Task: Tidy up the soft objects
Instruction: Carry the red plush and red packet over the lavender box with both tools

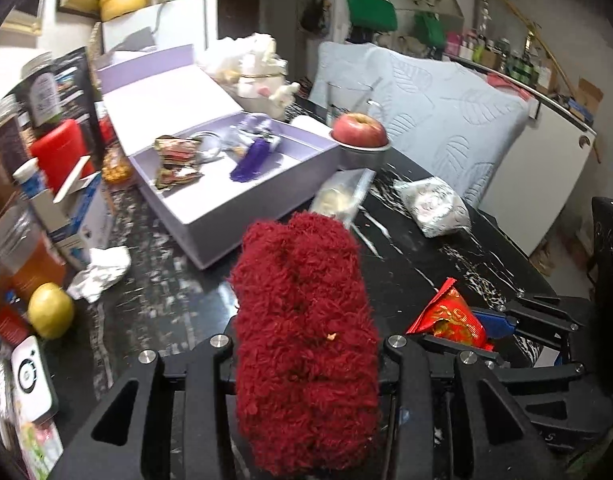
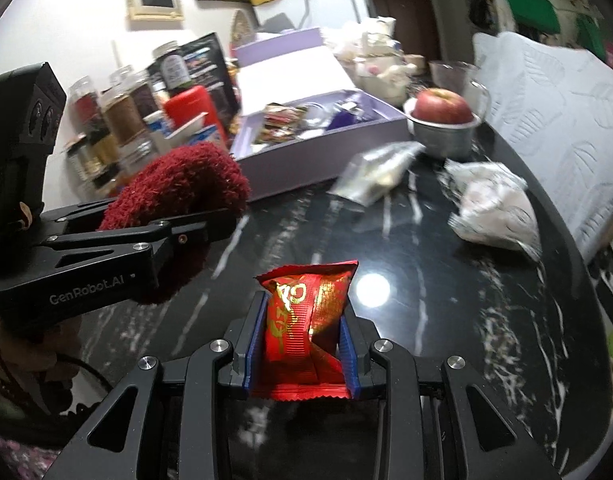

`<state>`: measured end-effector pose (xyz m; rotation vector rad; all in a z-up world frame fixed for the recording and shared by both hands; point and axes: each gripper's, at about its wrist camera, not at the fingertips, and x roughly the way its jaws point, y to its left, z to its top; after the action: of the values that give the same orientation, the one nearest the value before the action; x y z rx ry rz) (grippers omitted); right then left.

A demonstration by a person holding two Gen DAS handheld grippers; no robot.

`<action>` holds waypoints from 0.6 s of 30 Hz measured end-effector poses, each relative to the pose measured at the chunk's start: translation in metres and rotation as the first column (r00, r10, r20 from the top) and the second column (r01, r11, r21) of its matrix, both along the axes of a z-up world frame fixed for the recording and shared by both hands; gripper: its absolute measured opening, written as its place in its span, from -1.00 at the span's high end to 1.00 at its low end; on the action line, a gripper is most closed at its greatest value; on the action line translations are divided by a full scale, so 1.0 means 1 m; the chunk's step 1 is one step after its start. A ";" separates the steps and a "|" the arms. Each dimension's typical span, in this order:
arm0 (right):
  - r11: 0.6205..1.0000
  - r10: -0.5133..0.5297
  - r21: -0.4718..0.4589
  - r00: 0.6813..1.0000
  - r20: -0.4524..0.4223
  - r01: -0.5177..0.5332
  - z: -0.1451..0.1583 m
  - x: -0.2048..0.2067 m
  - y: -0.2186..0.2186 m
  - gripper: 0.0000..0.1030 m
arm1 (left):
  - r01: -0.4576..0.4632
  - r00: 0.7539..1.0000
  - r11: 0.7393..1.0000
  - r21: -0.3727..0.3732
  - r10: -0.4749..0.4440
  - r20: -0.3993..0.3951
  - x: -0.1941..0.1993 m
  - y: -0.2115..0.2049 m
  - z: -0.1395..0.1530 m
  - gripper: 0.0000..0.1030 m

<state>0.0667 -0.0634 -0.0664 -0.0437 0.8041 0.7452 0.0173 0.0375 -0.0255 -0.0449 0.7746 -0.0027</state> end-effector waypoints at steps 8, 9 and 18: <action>0.997 0.071 0.025 0.996 0.048 -0.072 0.015 -0.005 0.030 0.38 | -0.073 0.996 0.997 0.010 0.072 0.043 -0.011 0.030 0.017 0.27; 0.996 0.080 0.030 0.995 0.059 -0.082 0.018 -0.005 0.035 0.38 | -0.079 0.996 0.997 0.011 0.078 0.049 -0.011 0.033 0.020 0.27; 0.990 0.128 0.038 0.980 0.153 -0.135 0.053 0.008 0.058 0.38 | -0.096 0.990 0.995 0.002 0.095 0.104 0.000 0.055 0.042 0.27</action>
<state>0.0749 -0.0058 -0.0138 -0.1090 0.6437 0.8757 0.0174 0.0924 0.0169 -0.0748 0.6678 0.0884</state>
